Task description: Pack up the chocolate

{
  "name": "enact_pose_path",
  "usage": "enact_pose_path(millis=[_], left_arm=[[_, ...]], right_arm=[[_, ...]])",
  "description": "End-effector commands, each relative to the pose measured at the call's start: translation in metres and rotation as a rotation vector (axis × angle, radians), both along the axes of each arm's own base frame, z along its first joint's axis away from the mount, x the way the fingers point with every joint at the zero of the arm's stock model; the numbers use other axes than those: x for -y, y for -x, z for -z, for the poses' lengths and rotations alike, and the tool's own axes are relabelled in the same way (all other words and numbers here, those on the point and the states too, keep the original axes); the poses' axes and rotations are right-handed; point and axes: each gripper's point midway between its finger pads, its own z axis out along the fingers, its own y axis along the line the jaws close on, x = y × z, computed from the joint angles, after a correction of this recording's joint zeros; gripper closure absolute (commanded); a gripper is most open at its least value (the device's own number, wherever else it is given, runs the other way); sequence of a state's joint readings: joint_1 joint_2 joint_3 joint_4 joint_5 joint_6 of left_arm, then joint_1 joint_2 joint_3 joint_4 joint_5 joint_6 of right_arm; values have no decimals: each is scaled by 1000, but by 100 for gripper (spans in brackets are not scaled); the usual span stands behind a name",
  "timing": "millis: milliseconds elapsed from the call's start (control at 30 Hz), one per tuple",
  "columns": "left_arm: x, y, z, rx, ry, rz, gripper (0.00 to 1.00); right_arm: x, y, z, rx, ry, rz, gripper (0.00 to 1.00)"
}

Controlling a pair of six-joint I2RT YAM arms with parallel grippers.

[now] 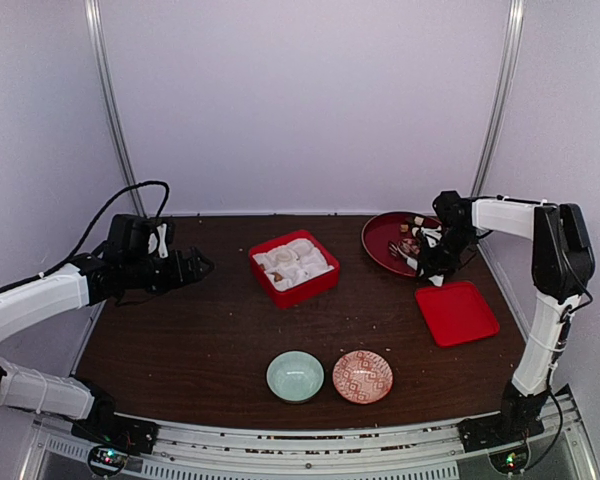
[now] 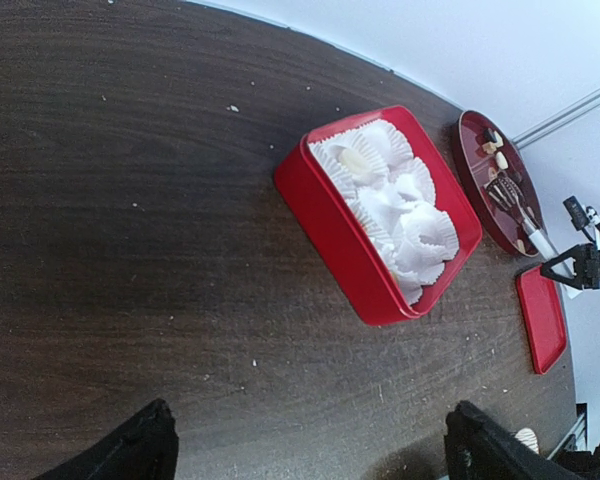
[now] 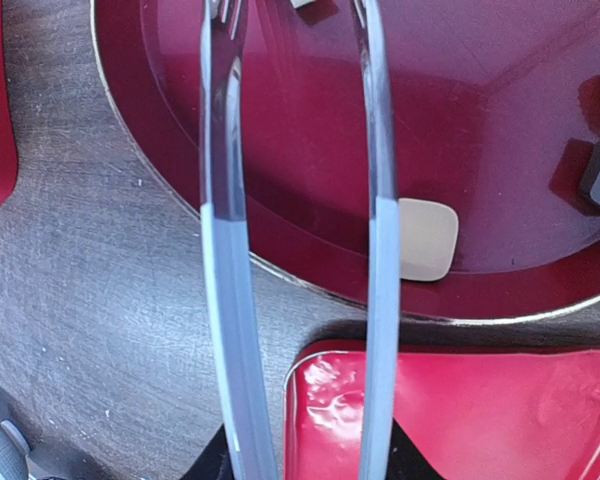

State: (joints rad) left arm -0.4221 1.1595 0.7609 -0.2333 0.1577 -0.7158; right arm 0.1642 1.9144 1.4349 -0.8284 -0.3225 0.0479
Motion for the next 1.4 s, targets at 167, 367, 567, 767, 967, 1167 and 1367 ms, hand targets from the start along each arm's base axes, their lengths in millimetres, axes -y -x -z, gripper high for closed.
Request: enact_pose_path(millis=[167, 367, 567, 767, 967, 1167, 1367], left_arm=[[0, -6, -14, 51, 23, -7, 4], [1, -7, -13, 50, 25, -6, 4], [2, -8, -13, 49, 26, -4, 4], [1, -8, -12, 50, 23, -6, 4], [-4, -7, -14, 58, 8, -23, 2], [-14, -9, -19, 89, -16, -74, 2], [-26, -6, -27, 133, -81, -90, 2]], right_arm=[[-1, -15, -11, 43, -2, 11, 76], [0, -13, -40, 102, -6, 21, 83], [-33, -4, -86, 193, -107, -47, 85], [-93, 13, -108, 215, -162, -191, 85], [-151, 29, -111, 192, -178, -330, 85], [-187, 39, -95, 152, -134, -415, 85], [-210, 44, -76, 116, -94, -477, 85]])
